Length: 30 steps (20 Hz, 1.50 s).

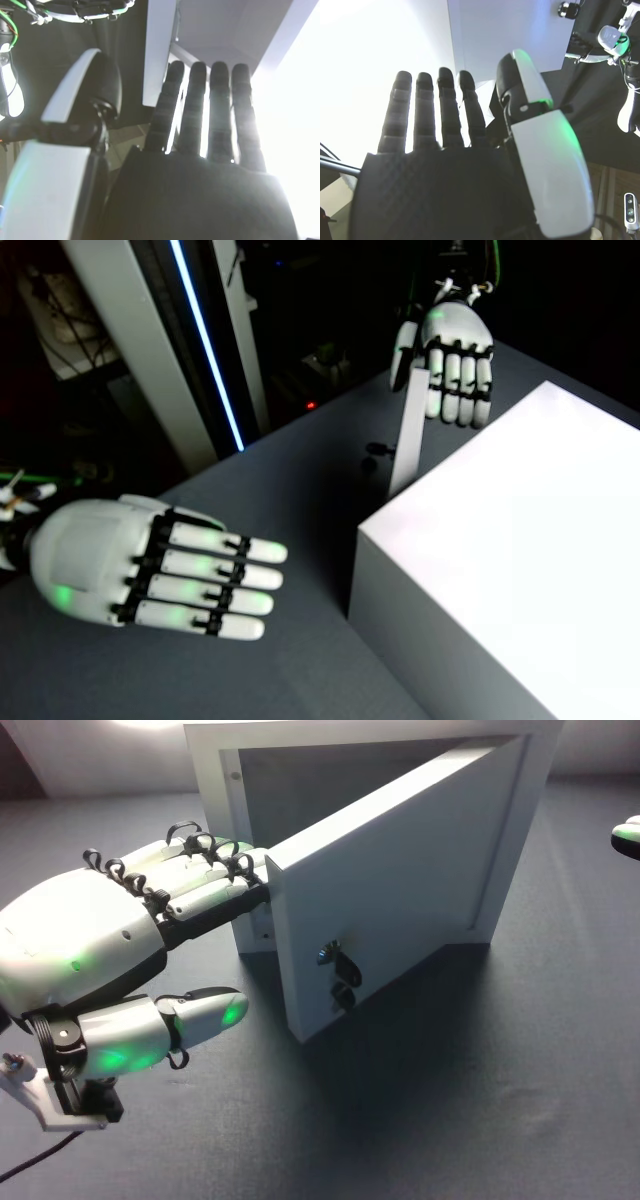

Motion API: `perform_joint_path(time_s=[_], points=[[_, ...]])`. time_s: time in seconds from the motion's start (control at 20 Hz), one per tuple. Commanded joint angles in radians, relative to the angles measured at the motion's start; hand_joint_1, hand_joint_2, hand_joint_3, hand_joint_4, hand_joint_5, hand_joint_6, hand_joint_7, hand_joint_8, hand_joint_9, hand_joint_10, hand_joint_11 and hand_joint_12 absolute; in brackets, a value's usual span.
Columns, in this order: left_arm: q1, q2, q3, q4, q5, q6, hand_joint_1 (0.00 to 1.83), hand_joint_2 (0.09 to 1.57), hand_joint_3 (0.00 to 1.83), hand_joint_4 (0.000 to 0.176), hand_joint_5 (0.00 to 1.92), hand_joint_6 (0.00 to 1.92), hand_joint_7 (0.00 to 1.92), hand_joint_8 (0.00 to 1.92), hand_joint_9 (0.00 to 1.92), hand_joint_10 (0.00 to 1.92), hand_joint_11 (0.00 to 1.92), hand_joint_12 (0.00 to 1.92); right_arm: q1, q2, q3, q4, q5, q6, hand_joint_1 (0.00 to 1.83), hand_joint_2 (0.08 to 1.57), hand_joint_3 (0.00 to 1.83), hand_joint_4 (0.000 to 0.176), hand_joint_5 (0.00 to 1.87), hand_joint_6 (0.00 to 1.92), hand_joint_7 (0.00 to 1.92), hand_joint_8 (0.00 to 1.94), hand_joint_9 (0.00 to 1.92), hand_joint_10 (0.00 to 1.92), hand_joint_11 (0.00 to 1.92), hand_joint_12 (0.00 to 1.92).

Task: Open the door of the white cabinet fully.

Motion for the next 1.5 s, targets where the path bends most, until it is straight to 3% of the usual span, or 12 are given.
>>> perform_joint_path(time_s=[0.0,0.1,0.5,0.65,0.8,1.0,1.2,1.45], points=[[-0.016,-0.007,0.003,-0.001,-0.11,-0.009,0.19,1.46,0.0,0.0,0.14,0.01,0.11,0.01,0.12,0.01,0.02,0.32,0.007,0.002,0.007,0.032,0.119,0.007,0.84,1.34,0.0,0.0,0.24,0.0,0.21,0.0,0.11,0.0,0.09,0.02],[-0.046,-0.036,0.018,0.051,-0.074,-0.045,0.2,1.46,0.0,0.0,0.14,0.01,0.1,0.0,0.12,0.01,0.03,0.33,0.007,0.001,0.008,0.033,0.119,0.009,0.88,1.33,0.0,0.0,0.24,0.0,0.22,0.0,0.12,0.0,0.09,0.02],[-0.084,-0.063,0.035,0.101,-0.034,-0.073,0.36,1.43,0.0,0.0,0.15,0.01,0.11,0.0,0.16,0.01,0.07,0.36,0.007,0.001,0.009,0.033,0.119,0.01,0.85,1.34,0.0,0.0,0.25,0.0,0.23,0.0,0.13,0.0,0.11,0.02],[-0.115,-0.086,0.05,0.143,0.004,-0.098,0.37,1.43,0.0,0.0,0.19,0.0,0.16,0.0,0.2,0.0,0.0,0.53,0.007,-0.001,0.01,0.033,0.119,0.01,0.94,1.33,0.0,0.0,0.26,0.0,0.23,0.0,0.13,0.0,0.11,0.02],[-0.138,-0.104,0.06,0.175,0.026,-0.114,0.29,1.45,0.0,0.0,0.12,0.0,0.1,0.0,0.14,0.0,0.01,0.41,0.007,-0.002,0.011,0.034,0.119,0.011,0.85,1.34,0.0,0.0,0.26,0.0,0.24,0.0,0.14,0.0,0.11,0.02],[-0.184,-0.139,0.08,0.25,0.067,-0.166,0.39,1.43,0.0,0.0,0.16,0.0,0.15,0.0,0.14,0.0,0.08,0.27,0.007,-0.003,0.012,0.034,0.119,0.011,0.83,1.34,0.0,0.0,0.25,0.0,0.22,0.0,0.12,0.0,0.1,0.01],[-0.219,-0.168,0.093,0.307,0.091,-0.201,0.33,1.42,0.0,0.0,0.12,0.0,0.08,0.0,0.08,0.0,0.03,0.22,0.007,-0.007,0.015,0.034,0.119,0.012,0.89,1.34,0.0,0.0,0.26,0.0,0.24,0.0,0.14,0.0,0.1,0.01],[-0.245,-0.19,0.103,0.346,0.114,-0.213,0.46,1.38,0.0,0.0,0.11,0.0,0.08,0.0,0.07,0.0,0.03,0.19,0.007,-0.013,0.022,0.034,0.119,0.017,0.85,1.34,0.0,0.0,0.26,0.0,0.24,0.0,0.13,0.0,0.11,0.01]])
